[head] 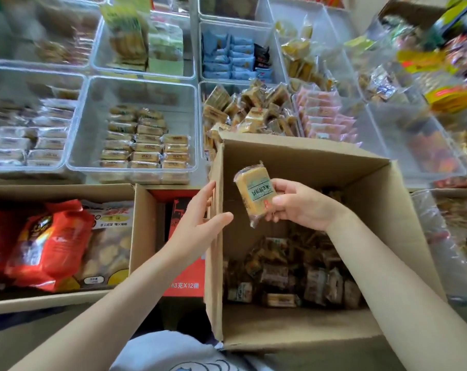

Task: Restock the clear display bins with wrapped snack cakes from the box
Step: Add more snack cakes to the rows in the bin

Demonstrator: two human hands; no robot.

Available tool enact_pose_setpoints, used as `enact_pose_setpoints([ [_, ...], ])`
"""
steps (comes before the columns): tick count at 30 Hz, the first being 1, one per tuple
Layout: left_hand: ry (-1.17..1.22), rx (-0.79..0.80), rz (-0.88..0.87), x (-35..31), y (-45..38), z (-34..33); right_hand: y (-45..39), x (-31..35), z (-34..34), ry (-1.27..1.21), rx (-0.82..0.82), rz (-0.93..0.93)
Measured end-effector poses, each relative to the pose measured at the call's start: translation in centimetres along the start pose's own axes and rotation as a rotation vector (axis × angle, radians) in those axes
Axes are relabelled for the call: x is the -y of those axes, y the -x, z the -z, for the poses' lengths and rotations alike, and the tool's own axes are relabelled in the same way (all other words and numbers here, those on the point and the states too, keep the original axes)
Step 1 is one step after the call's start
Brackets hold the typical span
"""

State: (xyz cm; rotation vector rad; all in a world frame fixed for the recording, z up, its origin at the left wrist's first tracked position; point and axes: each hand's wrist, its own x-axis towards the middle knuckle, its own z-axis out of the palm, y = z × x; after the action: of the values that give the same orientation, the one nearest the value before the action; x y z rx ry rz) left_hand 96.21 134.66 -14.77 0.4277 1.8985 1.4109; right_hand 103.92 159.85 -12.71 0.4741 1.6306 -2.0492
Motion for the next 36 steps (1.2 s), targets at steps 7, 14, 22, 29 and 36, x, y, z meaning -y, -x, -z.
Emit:
enact_pose_setpoints([
  [7, -0.253, -0.155, -0.070, 1.8, -3.6, 7.6, -2.6, 7.9, -7.6, -0.077, -0.015, 0.227],
  [14, -0.861, -0.360, -0.082, 6.6, -12.5, 20.5, -13.8, 13.5, -10.5, 0.478, -0.375, 0.290],
  [22, -1.087, -0.162, 0.040, 10.3, -17.3, 25.4, -30.1, 12.8, -8.9, 0.990, -0.622, 0.101],
  [29, -1.083, -0.169, 0.043, 10.0, -17.3, 25.6, -38.2, 9.0, -8.2, 1.723, -0.711, -0.066],
  [36, -1.072, -0.181, 0.065, 10.2, -17.4, 25.4, -40.4, 8.1, -8.2, 1.944, -0.664, -0.181],
])
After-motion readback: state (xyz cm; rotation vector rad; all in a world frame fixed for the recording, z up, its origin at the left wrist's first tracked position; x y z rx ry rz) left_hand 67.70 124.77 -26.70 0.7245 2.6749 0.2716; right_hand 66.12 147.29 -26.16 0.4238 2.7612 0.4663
